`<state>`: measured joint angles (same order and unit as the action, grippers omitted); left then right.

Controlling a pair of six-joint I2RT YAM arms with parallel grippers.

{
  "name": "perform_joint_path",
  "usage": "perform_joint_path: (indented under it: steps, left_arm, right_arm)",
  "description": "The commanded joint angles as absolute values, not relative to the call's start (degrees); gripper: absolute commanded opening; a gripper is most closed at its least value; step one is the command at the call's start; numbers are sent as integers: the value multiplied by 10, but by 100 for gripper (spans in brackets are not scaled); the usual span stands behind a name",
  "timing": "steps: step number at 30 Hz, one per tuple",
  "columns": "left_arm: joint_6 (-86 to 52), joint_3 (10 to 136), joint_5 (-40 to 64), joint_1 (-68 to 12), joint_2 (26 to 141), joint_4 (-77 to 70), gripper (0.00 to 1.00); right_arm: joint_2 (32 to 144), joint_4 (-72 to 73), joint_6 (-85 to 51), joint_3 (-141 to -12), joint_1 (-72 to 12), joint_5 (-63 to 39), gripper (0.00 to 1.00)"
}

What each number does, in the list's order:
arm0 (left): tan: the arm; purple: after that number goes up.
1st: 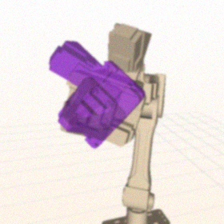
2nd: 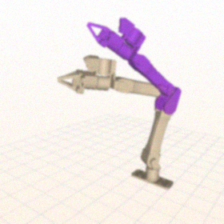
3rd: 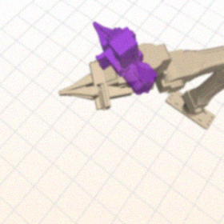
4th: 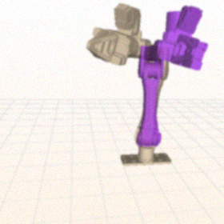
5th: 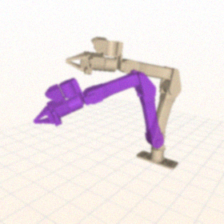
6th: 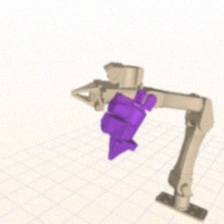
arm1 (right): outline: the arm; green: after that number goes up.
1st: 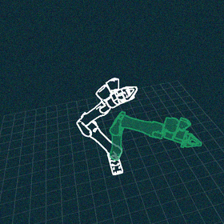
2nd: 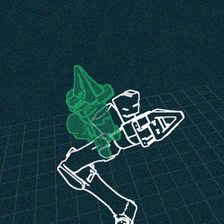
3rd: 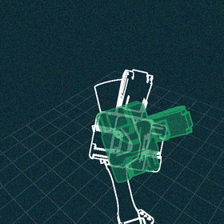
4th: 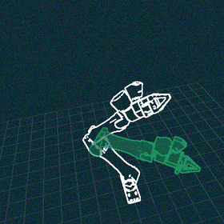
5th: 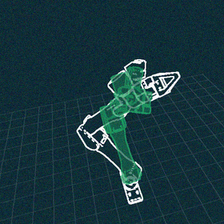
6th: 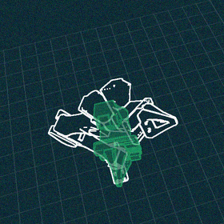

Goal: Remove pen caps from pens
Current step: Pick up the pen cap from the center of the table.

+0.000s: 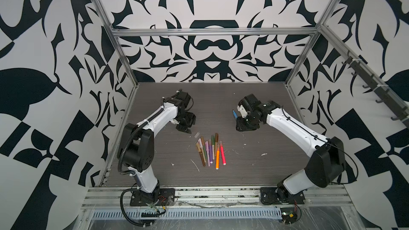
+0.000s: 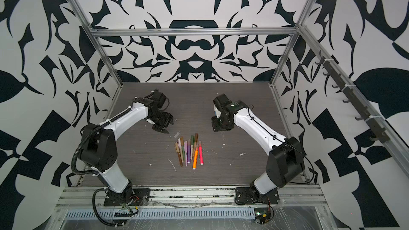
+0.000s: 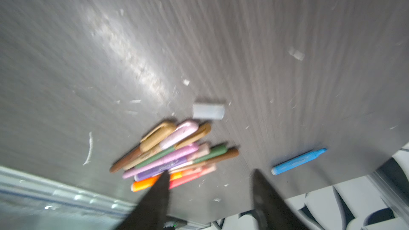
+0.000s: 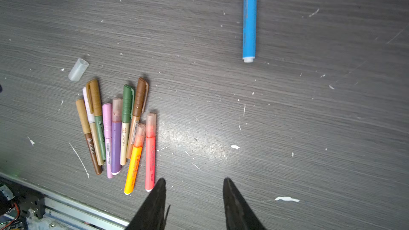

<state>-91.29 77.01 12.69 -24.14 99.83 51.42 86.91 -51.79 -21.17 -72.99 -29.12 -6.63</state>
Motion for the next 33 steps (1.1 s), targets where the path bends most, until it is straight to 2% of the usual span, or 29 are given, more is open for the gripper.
perform_joint_path:
  steps: [1,3,6,12,18,21,25,33]
  left_arm:
    - [-957,783,139,-248,1024,547,36]
    - [-971,791,144,-260,1035,553,38]
    - [-998,793,145,-279,1049,552,46]
    - [-1064,775,114,-294,1060,536,41]
    - [-1090,794,94,-295,1087,554,40]
    - [-1099,800,75,-296,1095,560,42]
    - [-1112,787,71,-296,1109,524,50]
    - [-1140,798,51,-295,1127,519,49]
  right_arm:
    - [847,-494,-228,-716,-289,-66,45]
    - [842,-493,-223,-710,-289,-67,45]
    - [836,-494,-218,-706,-287,-66,45]
    - [830,-493,-215,-700,-287,-74,45]
    - [822,-496,-208,-698,-285,-77,45]
    - [817,-497,-205,-698,-285,-77,45]
    - [812,-500,-201,-697,-283,-81,45]
    - [800,-509,-197,-695,-282,-80,45]
